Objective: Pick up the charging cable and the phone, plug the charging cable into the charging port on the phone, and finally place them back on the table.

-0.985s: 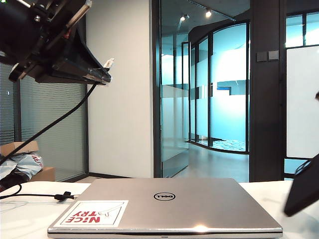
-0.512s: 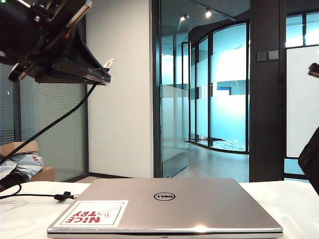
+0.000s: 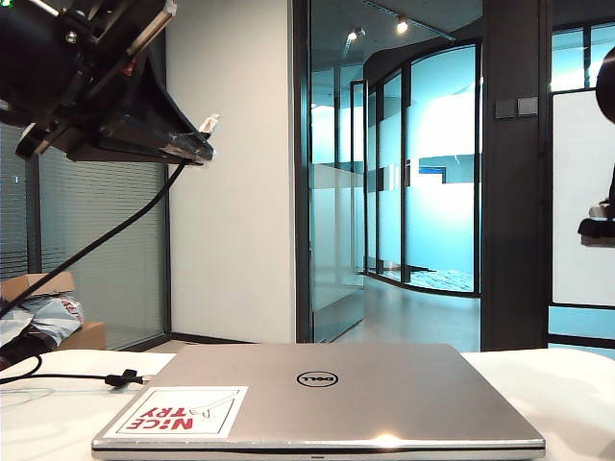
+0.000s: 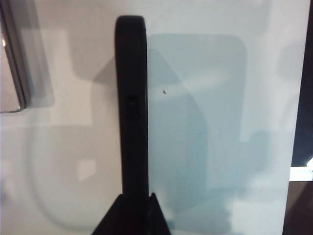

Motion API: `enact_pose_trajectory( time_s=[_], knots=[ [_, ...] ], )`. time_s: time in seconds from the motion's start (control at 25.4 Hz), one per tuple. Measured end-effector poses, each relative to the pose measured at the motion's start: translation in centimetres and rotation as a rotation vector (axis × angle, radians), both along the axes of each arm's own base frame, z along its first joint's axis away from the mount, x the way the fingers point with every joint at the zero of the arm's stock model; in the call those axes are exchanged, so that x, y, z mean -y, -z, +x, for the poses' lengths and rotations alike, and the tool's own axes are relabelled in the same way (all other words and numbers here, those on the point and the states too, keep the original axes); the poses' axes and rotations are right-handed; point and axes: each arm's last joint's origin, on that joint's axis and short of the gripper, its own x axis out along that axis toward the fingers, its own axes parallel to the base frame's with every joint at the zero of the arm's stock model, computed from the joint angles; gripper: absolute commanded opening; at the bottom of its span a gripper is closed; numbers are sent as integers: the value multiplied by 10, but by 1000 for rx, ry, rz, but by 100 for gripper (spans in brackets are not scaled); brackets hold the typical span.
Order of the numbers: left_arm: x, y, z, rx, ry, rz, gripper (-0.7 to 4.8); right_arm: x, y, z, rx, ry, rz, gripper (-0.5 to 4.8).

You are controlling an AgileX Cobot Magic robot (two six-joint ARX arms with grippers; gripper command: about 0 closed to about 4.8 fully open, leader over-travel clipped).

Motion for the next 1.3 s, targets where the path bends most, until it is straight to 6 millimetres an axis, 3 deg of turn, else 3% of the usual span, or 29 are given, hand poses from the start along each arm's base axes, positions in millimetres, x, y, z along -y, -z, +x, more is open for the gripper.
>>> enact_pose_trajectory(
  time_s=[0.08, 0.2, 0.28, 0.55, 0.91, 1.02, 1.22, 1.3],
  knots=[
    [0, 0, 0, 0, 0, 0, -6, -1, 3, 1, -11, -3, -1, 3],
    [0, 0, 0, 0, 0, 0, -6, -1, 5, 2, -25, -5, 5, 74],
    [0, 0, 0, -1, 0, 0, -6, -1, 5, 2, -23, -7, 6, 88],
    [0, 0, 0, -3, 0, 2, -6, -2, 8, 4, -40, -9, 8, 86],
    [0, 0, 0, -3, 0, 2, -6, -5, 36, 10, -186, -13, 24, 84],
    [0, 0, 0, -3, 0, 2, -6, -5, 37, 12, -176, -13, 26, -5],
    [0, 2, -1, -21, 2, 10, -6, -6, 36, 13, -174, -16, 49, -8],
    [-1, 7, -3, -68, 2, 43, -6, -9, 29, 17, -176, -26, 137, -7]
  ],
)
